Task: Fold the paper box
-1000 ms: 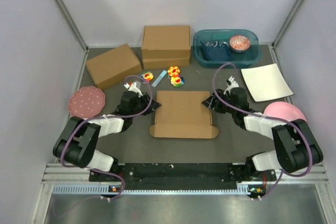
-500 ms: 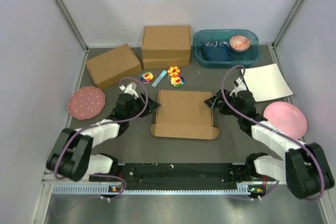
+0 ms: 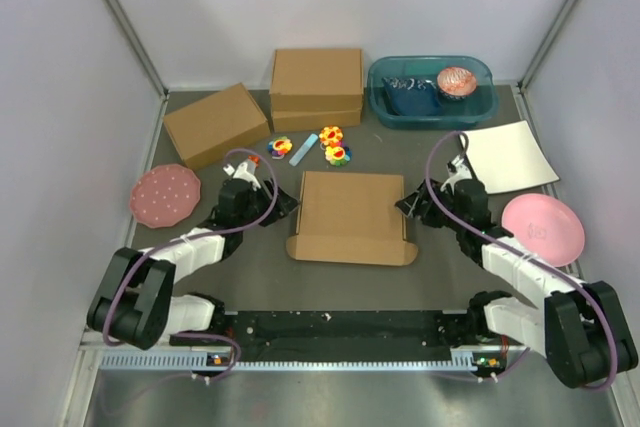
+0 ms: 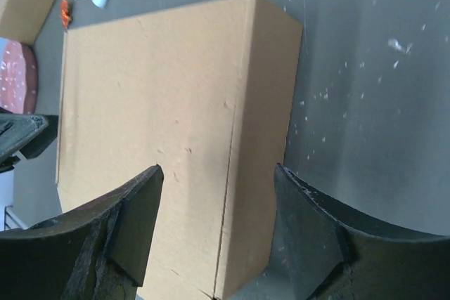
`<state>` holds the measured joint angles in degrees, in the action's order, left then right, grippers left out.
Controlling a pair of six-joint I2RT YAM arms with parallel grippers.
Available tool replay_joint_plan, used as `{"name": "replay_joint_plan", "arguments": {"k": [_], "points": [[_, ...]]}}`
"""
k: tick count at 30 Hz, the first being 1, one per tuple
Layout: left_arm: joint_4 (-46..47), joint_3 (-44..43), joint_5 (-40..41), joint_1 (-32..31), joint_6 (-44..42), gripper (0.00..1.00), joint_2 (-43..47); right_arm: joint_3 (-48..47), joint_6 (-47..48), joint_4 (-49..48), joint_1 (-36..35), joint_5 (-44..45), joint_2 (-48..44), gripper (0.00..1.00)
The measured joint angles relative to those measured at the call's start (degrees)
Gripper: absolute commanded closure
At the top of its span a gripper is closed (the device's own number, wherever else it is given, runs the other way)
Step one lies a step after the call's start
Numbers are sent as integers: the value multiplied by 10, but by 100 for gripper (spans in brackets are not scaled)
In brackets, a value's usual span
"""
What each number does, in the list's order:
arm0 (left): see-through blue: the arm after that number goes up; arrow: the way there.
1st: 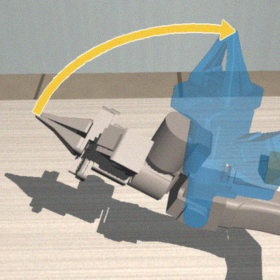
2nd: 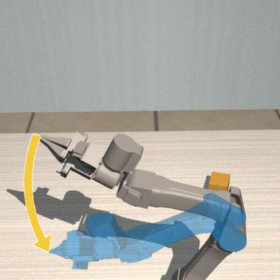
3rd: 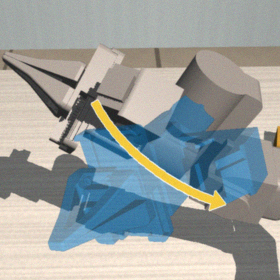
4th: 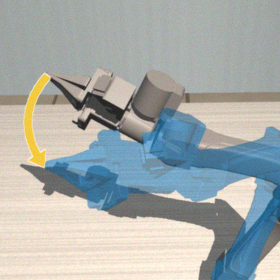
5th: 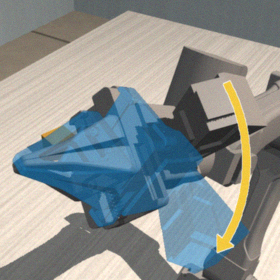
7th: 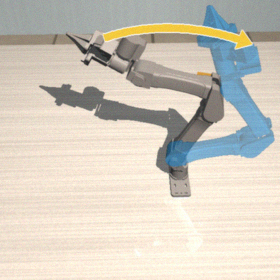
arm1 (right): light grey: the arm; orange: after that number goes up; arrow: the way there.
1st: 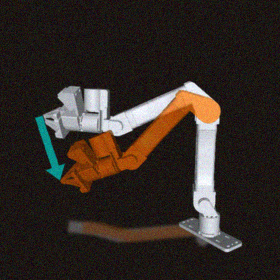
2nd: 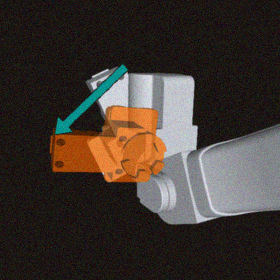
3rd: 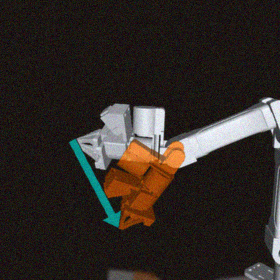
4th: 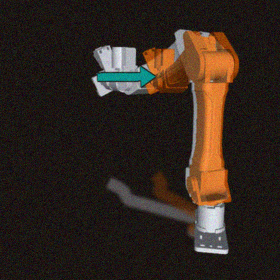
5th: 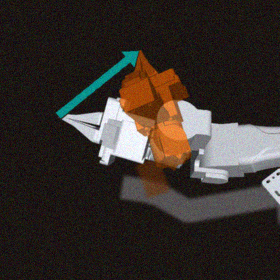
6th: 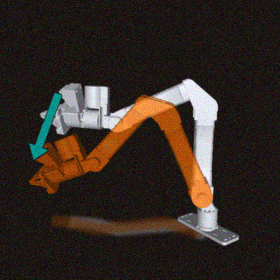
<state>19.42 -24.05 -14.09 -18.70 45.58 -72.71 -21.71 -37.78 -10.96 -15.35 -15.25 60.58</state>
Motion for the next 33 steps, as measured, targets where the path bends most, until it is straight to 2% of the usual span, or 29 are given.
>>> {"name": "replay_joint_plan", "arguments": {"k": [5,8,12,13,16,23,29,33], "points": [[14,9,-13,-8,8,41,-23,6,-3,-1,-15,-1,17,36],[28,9,-20,-22,12,47,-39,6,-4,-4,-25,0,28,40],[61,9,-19,-52,15,59,-55,6,-3,-14,-42,5,45,51],[68,9,-14,-58,15,64,-58,6,-3,-16,-43,10,48,56],[86,9,3,-67,17,76,-66,6,-2,-21,-45,31,57,62],[120,9,57,-96,19,89,-78,7,0,-40,-59,83,63,71],[143,9,88,-109,19,92,-90,14,1,-63,-73,119,70,77],[173,16,99,-113,19,94,-102,34,-2,-116,-75,133,86,79]]}}
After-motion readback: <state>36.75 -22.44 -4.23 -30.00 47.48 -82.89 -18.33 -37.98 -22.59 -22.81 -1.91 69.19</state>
